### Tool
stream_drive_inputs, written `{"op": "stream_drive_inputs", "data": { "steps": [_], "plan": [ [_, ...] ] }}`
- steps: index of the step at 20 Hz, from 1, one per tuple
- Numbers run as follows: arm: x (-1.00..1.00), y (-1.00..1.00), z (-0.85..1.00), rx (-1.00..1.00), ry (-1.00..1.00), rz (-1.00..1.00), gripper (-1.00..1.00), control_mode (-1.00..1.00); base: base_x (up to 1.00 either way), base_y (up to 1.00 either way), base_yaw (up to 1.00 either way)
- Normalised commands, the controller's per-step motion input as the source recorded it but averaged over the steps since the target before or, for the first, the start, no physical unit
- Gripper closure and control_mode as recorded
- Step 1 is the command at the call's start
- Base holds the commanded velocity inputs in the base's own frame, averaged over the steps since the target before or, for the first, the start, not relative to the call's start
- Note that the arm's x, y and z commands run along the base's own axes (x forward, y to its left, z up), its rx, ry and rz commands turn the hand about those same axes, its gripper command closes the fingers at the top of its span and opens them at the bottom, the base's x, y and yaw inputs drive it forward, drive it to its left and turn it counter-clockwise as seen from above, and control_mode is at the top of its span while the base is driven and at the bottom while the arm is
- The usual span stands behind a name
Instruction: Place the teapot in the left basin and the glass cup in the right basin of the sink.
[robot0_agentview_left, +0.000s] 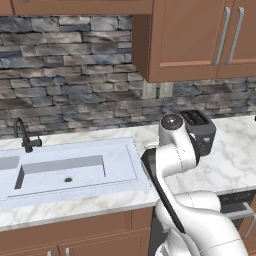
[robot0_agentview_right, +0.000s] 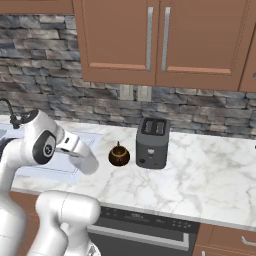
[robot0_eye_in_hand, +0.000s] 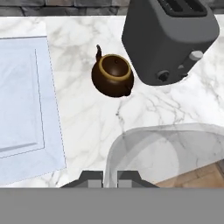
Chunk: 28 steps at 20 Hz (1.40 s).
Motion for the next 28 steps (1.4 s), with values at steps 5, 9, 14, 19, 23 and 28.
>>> {"op": "stream_drive_inputs", "data": {
  "steps": [5, 9, 14, 19, 23, 28],
  "plan": [
    [0.11, 0.42, 0.28, -0.03, 0.0, 0.09, 1.0, -1.0, 0.0, 0.0, 0.0],
    [0.14, 0.42, 0.24, 0.0, 0.04, 0.12, 1.0, -1.0, 0.0, 0.0, 0.0],
    [0.13, 0.39, 0.21, 0.0, 0.02, 0.14, 1.0, -1.0, 0.0, 0.0, 0.0],
    [0.07, 0.35, 0.1, 0.0, 0.0, 0.13, 1.0, -1.0, 0.0, 0.0, 0.0],
    [0.1, 0.34, 0.01, 0.0, 0.0, 0.13, 1.0, -1.0, 0.0, 0.0, 0.0],
    [0.09, 0.32, 0.0, 0.0, 0.0, 0.13, 1.0, -1.0, 0.0, 0.0, 0.0]
  ]
}}
